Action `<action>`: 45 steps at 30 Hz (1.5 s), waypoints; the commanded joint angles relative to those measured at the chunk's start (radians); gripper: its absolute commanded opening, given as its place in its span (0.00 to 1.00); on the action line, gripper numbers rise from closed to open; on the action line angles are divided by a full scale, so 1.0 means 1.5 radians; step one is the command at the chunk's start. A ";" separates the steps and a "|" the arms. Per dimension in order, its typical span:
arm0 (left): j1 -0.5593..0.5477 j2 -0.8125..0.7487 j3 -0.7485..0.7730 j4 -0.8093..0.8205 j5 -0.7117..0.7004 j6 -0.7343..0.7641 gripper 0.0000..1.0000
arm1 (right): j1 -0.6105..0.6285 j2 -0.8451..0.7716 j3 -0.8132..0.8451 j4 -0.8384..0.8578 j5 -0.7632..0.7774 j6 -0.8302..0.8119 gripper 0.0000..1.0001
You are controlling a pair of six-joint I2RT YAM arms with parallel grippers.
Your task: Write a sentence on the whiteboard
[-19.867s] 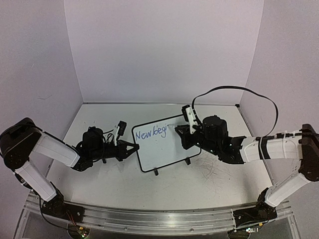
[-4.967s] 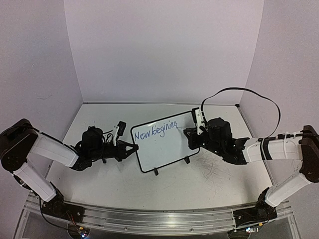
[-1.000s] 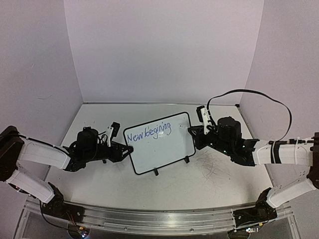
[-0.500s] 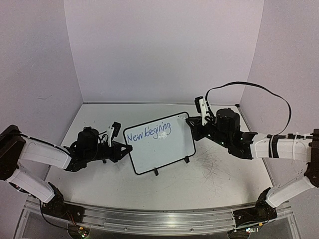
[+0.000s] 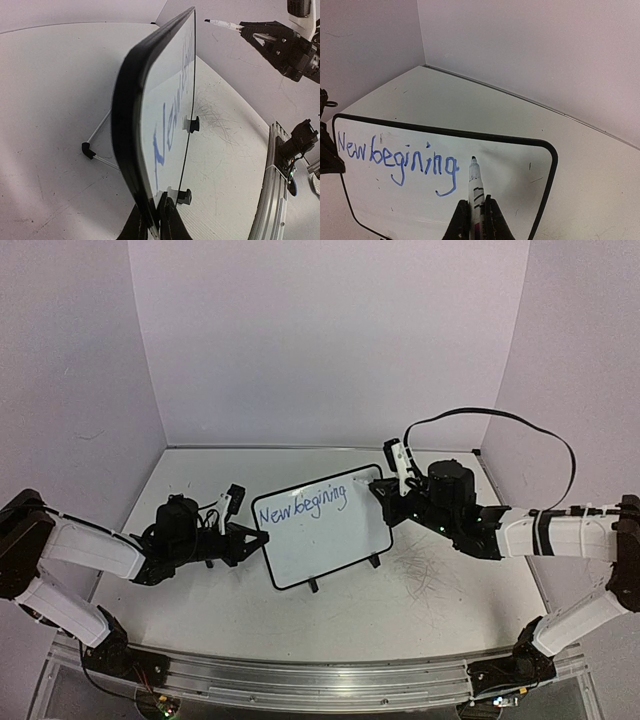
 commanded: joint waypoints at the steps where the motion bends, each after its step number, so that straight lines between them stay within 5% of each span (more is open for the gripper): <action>1: 0.004 0.019 0.002 -0.019 -0.046 0.042 0.00 | -0.001 0.016 0.030 0.015 0.012 -0.002 0.00; 45: 0.003 0.004 -0.006 -0.023 -0.044 0.036 0.00 | -0.001 0.042 0.025 0.005 0.022 0.034 0.00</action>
